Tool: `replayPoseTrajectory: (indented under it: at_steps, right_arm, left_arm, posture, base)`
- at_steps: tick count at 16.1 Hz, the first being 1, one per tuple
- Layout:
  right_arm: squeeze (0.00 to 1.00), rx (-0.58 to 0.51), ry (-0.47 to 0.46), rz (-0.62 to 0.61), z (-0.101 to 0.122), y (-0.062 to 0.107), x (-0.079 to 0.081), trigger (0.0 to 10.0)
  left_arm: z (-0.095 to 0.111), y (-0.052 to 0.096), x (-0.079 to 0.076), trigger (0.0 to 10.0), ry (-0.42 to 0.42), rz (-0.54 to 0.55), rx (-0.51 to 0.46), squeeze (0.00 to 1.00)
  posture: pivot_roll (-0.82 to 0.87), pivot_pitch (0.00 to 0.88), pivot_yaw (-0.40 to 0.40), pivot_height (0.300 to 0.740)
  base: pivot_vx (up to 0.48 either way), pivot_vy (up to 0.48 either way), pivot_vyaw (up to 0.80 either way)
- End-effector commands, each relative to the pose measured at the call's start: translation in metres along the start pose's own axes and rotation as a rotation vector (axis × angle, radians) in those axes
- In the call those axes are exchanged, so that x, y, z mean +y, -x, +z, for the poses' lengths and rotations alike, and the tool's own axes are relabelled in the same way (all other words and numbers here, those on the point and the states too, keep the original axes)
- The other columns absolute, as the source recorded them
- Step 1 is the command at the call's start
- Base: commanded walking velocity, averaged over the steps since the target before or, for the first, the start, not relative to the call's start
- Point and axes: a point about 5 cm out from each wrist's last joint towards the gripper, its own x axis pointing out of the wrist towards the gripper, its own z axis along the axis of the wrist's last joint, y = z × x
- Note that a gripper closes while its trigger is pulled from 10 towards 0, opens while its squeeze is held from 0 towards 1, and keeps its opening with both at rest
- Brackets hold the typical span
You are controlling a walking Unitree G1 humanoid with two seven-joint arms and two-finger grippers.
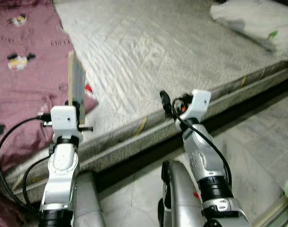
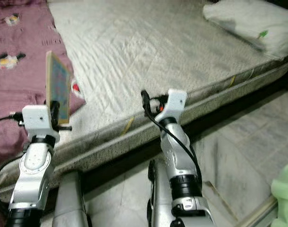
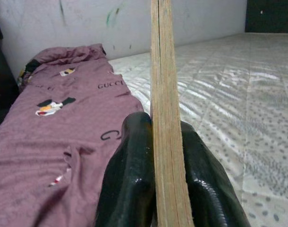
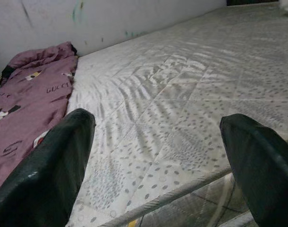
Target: Clean up the room
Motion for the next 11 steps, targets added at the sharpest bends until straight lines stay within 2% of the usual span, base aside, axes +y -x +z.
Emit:
replayPoseTrajectory:
  at_steps: [1, 7, 8, 9, 11]
  right_arm:
    - [0.00, -0.008, -0.002, 0.011, 0.0018, -0.0025, 0.0018, 10.0]
    - [0.00, -0.006, 0.009, 0.014, 0.0015, -0.0037, 0.0018, 10.0]
    - [0.00, -0.006, 0.014, 0.014, 0.0018, -0.0041, 0.0009, 10.0]
    - [0.00, -0.006, 0.015, 0.014, 0.0019, -0.0042, 0.0006, 10.0]
    - [0.00, -0.007, 0.020, 0.013, 0.0024, -0.0044, -0.0001, 10.0]
  left_arm:
    - [0.0108, -0.0051, 0.0008, 10.0, 0.016, -0.002, -0.036, 0.00]
    - [0.0134, -0.0063, -0.0017, 10.0, 0.010, -0.012, -0.045, 0.00]
    - [0.0120, -0.0082, -0.0048, 10.0, -0.031, -0.002, -0.026, 0.00]
    - [0.0123, -0.0086, -0.0060, 10.0, -0.035, -0.007, -0.027, 0.00]
    - [0.0115, -0.0090, -0.0079, 10.0, -0.017, -0.047, -0.027, 0.00]
  posture:
    - [0.00, 0.000, -0.003, 0.578]
    - [0.00, 0.000, -0.008, 0.646]
    - [0.00, 0.000, -0.009, 0.661]
    - [0.00, 0.000, -0.009, 0.671]
    - [-0.01, 0.000, -0.009, 0.695]
  base:
    - [0.000, 0.000, 0.00]
    - [0.000, 0.000, 0.00]
    - [0.000, 0.000, 0.00]
    - [0.000, 0.000, 0.00]
    - [0.000, 0.000, 0.00]
